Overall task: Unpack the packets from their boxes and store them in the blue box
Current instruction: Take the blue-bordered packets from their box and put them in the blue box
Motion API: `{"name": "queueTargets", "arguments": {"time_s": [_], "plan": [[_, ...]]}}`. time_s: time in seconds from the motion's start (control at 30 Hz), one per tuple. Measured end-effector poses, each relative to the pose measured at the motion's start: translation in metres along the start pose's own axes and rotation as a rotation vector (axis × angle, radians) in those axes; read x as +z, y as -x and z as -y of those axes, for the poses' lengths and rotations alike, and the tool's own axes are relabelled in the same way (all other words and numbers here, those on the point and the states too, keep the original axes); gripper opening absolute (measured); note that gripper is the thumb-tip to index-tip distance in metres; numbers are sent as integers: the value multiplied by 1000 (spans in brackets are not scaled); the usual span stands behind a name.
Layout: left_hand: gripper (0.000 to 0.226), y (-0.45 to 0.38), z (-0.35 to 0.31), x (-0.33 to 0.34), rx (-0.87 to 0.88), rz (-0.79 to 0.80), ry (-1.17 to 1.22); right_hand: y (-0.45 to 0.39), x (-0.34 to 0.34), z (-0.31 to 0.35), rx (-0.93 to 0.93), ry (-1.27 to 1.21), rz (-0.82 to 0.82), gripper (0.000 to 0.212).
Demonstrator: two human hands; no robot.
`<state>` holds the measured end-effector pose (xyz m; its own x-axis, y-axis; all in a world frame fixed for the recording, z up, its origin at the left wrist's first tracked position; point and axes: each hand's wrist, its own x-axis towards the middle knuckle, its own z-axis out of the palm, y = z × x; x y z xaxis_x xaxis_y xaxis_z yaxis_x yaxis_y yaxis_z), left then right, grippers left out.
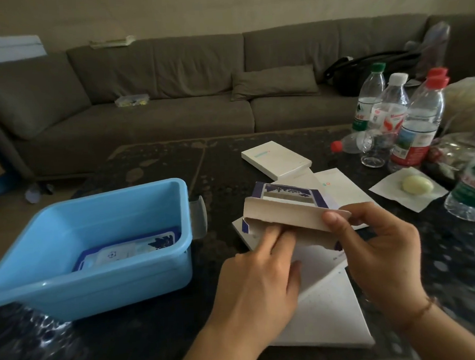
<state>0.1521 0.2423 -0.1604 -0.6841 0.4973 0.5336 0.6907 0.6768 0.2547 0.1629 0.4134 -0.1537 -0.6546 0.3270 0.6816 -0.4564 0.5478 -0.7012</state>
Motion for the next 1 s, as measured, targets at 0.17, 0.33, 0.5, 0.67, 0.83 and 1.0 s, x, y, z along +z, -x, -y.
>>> {"name": "queueTargets", "arguments": {"time_s": [0.17, 0.33, 0.5, 0.67, 0.83, 1.0], "plan": [[21, -2, 4, -5, 164, -293, 2, 3, -4, 0, -149, 9, -16, 28], [32, -3, 10, -40, 228, -722, 83, -27, -31, 23, -174, -157, -159, 18], [34, -17, 21, -44, 13, -559, 453, -57, -22, 48, -29, -349, -63, 23], [37, -22, 19, -41, -61, -553, 596, -60, -8, 55, -9, -390, -28, 12], [23, -32, 13, -42, -14, -650, 543, -65, 1, 58, -193, -243, -48, 24], [28, -37, 12, -33, -64, -733, 662, -61, -3, 46, -150, -292, 58, 17]]}}
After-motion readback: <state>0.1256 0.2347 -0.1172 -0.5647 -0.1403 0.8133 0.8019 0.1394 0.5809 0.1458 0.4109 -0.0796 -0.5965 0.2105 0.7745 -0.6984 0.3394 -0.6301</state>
